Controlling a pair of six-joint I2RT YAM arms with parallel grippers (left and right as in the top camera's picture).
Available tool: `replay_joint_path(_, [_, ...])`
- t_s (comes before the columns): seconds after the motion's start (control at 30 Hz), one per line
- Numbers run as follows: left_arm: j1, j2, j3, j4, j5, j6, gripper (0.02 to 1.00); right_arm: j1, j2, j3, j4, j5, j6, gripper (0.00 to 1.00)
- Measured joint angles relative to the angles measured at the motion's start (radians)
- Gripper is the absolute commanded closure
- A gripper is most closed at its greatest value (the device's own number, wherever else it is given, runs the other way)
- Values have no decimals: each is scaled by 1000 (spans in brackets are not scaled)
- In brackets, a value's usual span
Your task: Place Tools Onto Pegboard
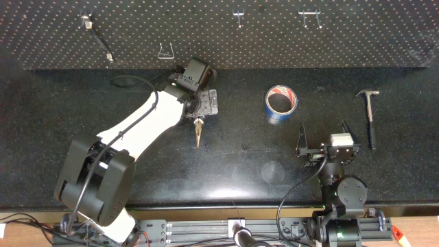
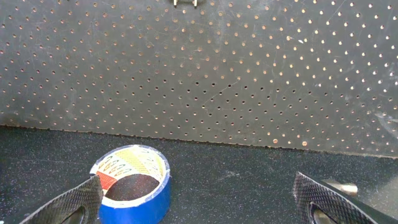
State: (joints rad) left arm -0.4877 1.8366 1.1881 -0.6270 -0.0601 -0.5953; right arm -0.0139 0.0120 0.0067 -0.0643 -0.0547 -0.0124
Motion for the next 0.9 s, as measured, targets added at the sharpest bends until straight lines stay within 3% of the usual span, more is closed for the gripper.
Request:
replay_joint_path(0.43, [-7, 30, 0, 23, -8, 79, 38, 0, 0, 0, 0, 0, 0, 12])
replay_joint_path(0.77, [-6, 39, 8, 22, -11, 90, 231, 0, 0, 0, 0, 0, 0, 12])
replay_joint_path(0.9, [-6, 39, 8, 22, -11, 97, 237, 0, 0, 0, 0, 0, 0, 12])
